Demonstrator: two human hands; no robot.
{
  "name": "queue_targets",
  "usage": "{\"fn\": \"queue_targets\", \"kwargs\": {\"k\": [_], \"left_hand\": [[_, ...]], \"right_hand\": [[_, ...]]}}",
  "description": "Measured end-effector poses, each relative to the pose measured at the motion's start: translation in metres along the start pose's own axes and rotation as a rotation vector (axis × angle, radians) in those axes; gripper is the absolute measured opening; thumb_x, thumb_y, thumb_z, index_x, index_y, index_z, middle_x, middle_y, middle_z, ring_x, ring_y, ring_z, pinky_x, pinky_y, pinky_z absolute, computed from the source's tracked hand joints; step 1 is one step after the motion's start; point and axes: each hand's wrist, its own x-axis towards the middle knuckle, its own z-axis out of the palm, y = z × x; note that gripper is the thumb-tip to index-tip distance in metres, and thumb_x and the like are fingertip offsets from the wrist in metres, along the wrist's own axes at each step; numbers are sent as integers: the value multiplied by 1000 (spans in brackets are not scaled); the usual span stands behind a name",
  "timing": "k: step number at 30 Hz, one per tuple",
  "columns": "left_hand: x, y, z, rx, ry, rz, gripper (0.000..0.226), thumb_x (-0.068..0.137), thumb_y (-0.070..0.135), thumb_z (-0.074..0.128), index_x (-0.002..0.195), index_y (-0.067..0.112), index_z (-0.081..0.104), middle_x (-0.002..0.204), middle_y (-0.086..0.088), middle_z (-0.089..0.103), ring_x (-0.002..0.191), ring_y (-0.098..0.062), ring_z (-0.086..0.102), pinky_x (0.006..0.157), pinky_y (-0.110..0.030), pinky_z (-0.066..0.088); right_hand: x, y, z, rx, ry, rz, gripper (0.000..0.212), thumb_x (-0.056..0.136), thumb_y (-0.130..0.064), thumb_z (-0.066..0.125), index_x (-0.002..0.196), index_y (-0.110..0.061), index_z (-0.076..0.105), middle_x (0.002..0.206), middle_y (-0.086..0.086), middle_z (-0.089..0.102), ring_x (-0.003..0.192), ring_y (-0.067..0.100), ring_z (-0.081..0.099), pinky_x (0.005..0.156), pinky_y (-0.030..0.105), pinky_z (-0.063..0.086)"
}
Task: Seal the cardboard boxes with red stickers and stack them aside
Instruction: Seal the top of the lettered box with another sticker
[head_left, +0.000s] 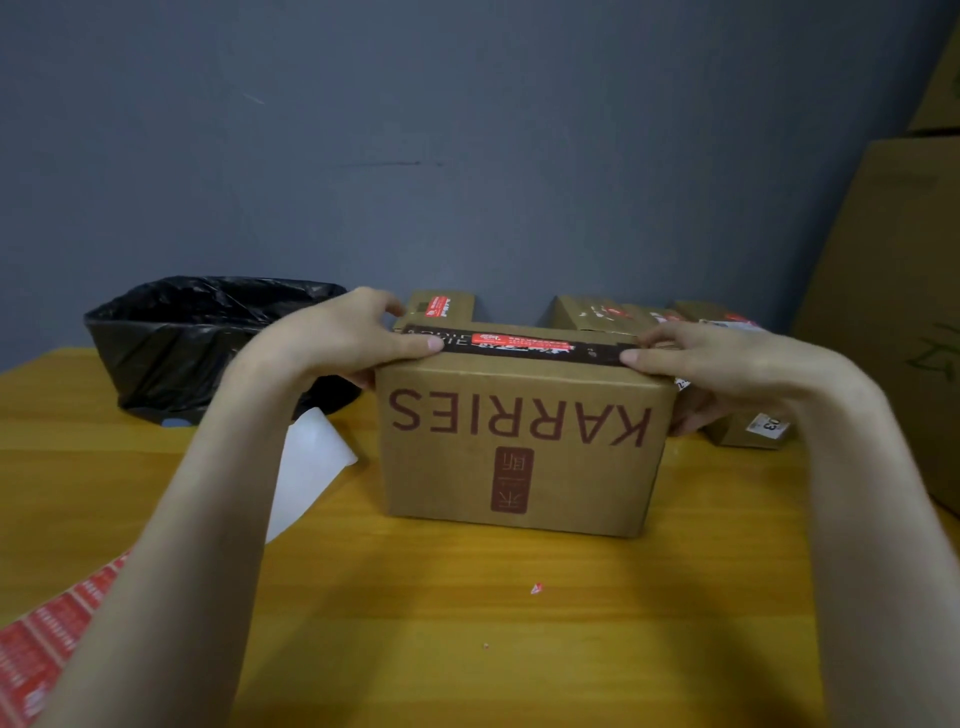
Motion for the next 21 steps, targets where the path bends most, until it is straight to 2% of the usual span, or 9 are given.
{"fn": "queue_targets", "kwargs": {"k": [3,6,8,11,13,15,18,21], "left_hand": [[-1,1,0,74,-61,44,53,84,48,56,129,23,45,103,4,52,78,-7,56,58,-19,48],[-1,0,-1,161,-80,56,65,82,56,54,137,25,40,122,0,52,100,-16,54,73,-26,51],[0,-1,-1,188,-72,69,60,85,56,49,137,27,41,129,-1,53,107,-18,53,83,-31,50],[1,0,0,200,-33,80,48,92,51,42,133,28,45,131,0,53,110,-19,52,85,-32,47],[2,0,0,229,-20,82,46,93,48,43,133,28,45,132,-2,53,115,-20,51,91,-34,44],[2,-1,0,238,-25,76,46,92,48,46,133,29,45,132,-2,52,116,-21,51,94,-37,44],[2,-1,1,218,-30,67,42,91,48,47,131,35,47,130,-2,54,114,-22,52,93,-38,46],[3,-1,3,203,38,88,36,89,46,53,124,38,55,130,-2,55,117,-22,51,91,-36,44]], "right_hand": [[-1,-2,-1,-68,-28,-23,63,86,-46,53,140,-24,31,91,1,62,82,20,67,74,37,57],[-5,-6,-3,-148,-23,-56,63,83,-46,56,136,-20,36,94,0,61,86,18,65,81,38,56],[-9,-9,-4,-188,-27,-74,55,81,-47,57,123,-15,45,94,4,65,84,19,66,81,37,57],[-16,-13,-6,-174,-35,-100,37,84,-44,52,95,-10,58,74,7,69,63,11,66,61,22,56],[-17,-14,-6,-171,-32,-108,35,85,-43,53,90,-8,58,64,5,68,53,8,63,53,18,53],[-15,-13,-6,-169,-23,-105,36,84,-40,57,100,-8,54,64,5,69,55,9,65,58,22,55],[-9,-10,-4,-164,-18,-82,50,81,-38,62,120,-15,41,71,8,71,65,15,68,70,32,56],[-6,-9,-5,-168,-8,-60,54,77,-43,64,122,-21,43,91,8,65,78,19,66,69,33,57]]}}
